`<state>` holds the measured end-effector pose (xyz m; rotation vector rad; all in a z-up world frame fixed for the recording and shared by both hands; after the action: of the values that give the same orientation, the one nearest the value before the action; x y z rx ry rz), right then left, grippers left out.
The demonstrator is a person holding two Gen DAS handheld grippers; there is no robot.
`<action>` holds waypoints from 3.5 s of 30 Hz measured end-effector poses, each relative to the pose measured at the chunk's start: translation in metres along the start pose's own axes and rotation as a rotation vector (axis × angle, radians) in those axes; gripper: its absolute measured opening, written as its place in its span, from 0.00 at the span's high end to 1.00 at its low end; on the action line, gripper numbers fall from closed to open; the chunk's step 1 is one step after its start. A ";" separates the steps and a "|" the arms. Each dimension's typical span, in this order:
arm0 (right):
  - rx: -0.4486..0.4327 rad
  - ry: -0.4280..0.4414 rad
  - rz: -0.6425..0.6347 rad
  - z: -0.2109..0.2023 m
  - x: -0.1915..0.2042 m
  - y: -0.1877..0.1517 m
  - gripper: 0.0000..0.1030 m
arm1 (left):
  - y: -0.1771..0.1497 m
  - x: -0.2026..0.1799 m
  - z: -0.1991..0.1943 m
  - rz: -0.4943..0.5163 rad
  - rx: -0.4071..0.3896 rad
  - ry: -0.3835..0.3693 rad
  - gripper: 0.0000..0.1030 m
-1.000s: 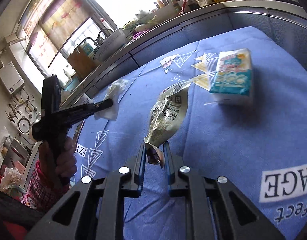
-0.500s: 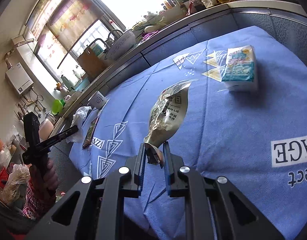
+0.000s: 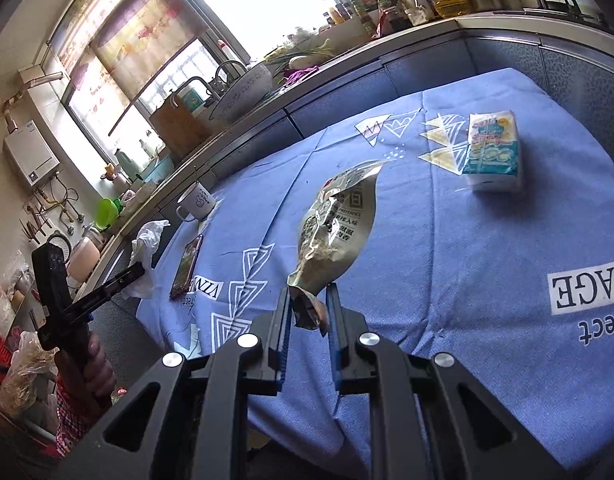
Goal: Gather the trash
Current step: 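Carry the tissue and wrapper in both tools toward the wooden bin, then open both tools to drop the tissue and wrapper into the bin, then move both open tools back toward the tissue pack on the table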
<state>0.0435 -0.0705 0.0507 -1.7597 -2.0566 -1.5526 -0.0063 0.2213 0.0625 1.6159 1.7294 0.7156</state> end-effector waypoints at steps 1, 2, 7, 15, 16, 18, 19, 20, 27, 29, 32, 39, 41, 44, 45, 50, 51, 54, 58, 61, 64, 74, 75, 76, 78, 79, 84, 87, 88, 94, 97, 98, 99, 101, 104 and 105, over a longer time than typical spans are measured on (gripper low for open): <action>0.005 -0.006 0.007 0.002 -0.002 0.001 0.85 | 0.001 0.000 0.001 -0.004 0.001 -0.003 0.92; 0.005 -0.009 0.016 0.004 -0.004 0.002 0.85 | 0.002 0.000 0.003 -0.009 0.002 -0.008 0.92; -0.022 -0.025 0.041 -0.001 -0.016 0.003 0.85 | 0.002 -0.011 0.017 -0.008 0.024 -0.033 0.92; -0.097 -0.142 -0.010 -0.060 -0.052 0.028 0.85 | 0.016 -0.069 0.043 0.059 0.058 -0.114 0.92; -0.117 -0.163 -0.017 -0.074 -0.059 0.031 0.85 | 0.020 -0.080 0.047 0.069 0.064 -0.127 0.92; -0.166 -0.215 -0.021 -0.111 -0.078 0.038 0.85 | 0.028 -0.109 0.056 0.098 0.082 -0.160 0.92; -0.189 -0.240 -0.018 -0.128 -0.089 0.040 0.85 | 0.032 -0.124 0.060 0.115 0.089 -0.175 0.92; -0.218 -0.270 -0.011 -0.148 -0.101 0.043 0.85 | 0.036 -0.141 0.064 0.134 0.096 -0.190 0.92; -0.396 -0.432 0.011 -0.265 -0.170 0.035 0.85 | 0.044 -0.296 0.083 0.329 0.136 -0.309 0.92; -0.421 -0.449 0.025 -0.285 -0.191 0.031 0.85 | 0.041 -0.339 0.088 0.382 0.152 -0.342 0.92; -0.440 -0.455 0.047 -0.305 -0.217 0.027 0.85 | 0.035 -0.404 0.092 0.447 0.177 -0.402 0.92; -0.455 -0.484 0.033 -0.322 -0.247 0.030 0.85 | 0.026 -0.519 0.100 0.519 0.211 -0.518 0.92; -0.452 -0.497 0.024 -0.322 -0.253 0.030 0.85 | 0.026 -0.537 0.105 0.523 0.222 -0.534 0.92; -0.459 -0.507 0.031 -0.322 -0.260 0.029 0.85 | 0.027 -0.557 0.116 0.534 0.233 -0.536 0.92; -0.464 -0.510 0.040 -0.322 -0.264 0.028 0.85 | 0.029 -0.562 0.120 0.536 0.235 -0.534 0.92; -0.465 -0.500 0.077 -0.316 -0.281 0.030 0.85 | 0.038 -0.577 0.132 0.534 0.229 -0.537 0.92; -0.460 -0.501 0.082 -0.313 -0.284 0.031 0.85 | 0.039 -0.581 0.134 0.537 0.227 -0.540 0.92; -0.453 -0.510 0.100 -0.308 -0.294 0.032 0.85 | 0.041 -0.589 0.142 0.546 0.237 -0.555 0.92; -0.453 -0.521 0.136 -0.310 -0.313 0.039 0.85 | 0.040 -0.603 0.158 0.553 0.259 -0.578 0.92; -0.441 -0.518 0.152 -0.307 -0.323 0.046 0.85 | 0.036 -0.614 0.174 0.556 0.289 -0.595 0.92; -0.413 -0.509 0.155 -0.298 -0.328 0.053 0.85 | 0.032 -0.622 0.187 0.560 0.316 -0.605 0.92; -0.197 -0.435 0.203 -0.242 -0.353 0.051 0.82 | 0.000 -0.647 0.225 0.607 0.413 -0.602 0.78; -0.169 -0.410 0.232 -0.235 -0.358 0.047 0.80 | -0.006 -0.649 0.232 0.613 0.439 -0.589 0.56; -0.143 -0.386 0.268 -0.229 -0.364 0.043 0.78 | -0.012 -0.649 0.237 0.614 0.458 -0.571 0.48; -0.128 -0.368 0.328 -0.225 -0.372 0.036 0.71 | -0.020 -0.650 0.244 0.623 0.471 -0.559 0.45; -0.136 -0.368 0.342 -0.226 -0.374 0.034 0.65 | -0.023 -0.649 0.244 0.629 0.469 -0.554 0.45; -0.234 -0.378 0.355 -0.248 -0.369 0.035 0.54 | -0.006 -0.638 0.244 0.599 0.431 -0.540 0.45; -0.277 -0.362 0.360 -0.257 -0.364 0.035 0.54 | 0.016 -0.626 0.239 0.539 0.402 -0.544 0.45; -0.287 -0.359 0.358 -0.259 -0.361 0.036 0.54 | 0.022 -0.622 0.237 0.523 0.391 -0.546 0.45; -0.334 -0.366 0.379 -0.269 -0.353 0.033 0.53 | 0.037 -0.597 0.218 0.474 0.338 -0.552 0.45; -0.386 -0.371 0.416 -0.277 -0.350 0.029 0.53 | 0.038 -0.588 0.207 0.484 0.304 -0.546 0.45; -0.400 -0.378 0.424 -0.280 -0.348 0.028 0.53 | 0.039 -0.586 0.203 0.486 0.295 -0.548 0.45; -0.412 -0.387 0.428 -0.282 -0.347 0.027 0.54 | 0.038 -0.583 0.199 0.486 0.285 -0.552 0.45; -0.432 -0.397 0.433 -0.287 -0.342 0.024 0.53 | 0.037 -0.578 0.193 0.489 0.274 -0.558 0.45; -0.439 -0.400 0.440 -0.288 -0.336 0.022 0.53 | 0.032 -0.571 0.186 0.500 0.262 -0.559 0.45; -0.434 -0.403 0.438 -0.287 -0.334 0.021 0.53 | 0.029 -0.568 0.184 0.503 0.259 -0.558 0.45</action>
<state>0.0240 -0.5092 0.0173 -2.6385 -1.3441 -1.6871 0.1672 -0.3491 0.0224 2.2064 1.0511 0.2129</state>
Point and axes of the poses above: each gripper's, at about its wrist camera, not at the fingertips, and z roughly the way its jaws point, x to its left, y to its top, the point moved 8 cm from there along z, roughly the way its jaws point, and after that the axes turned 6 degrees about y, right-handed, at the moved point
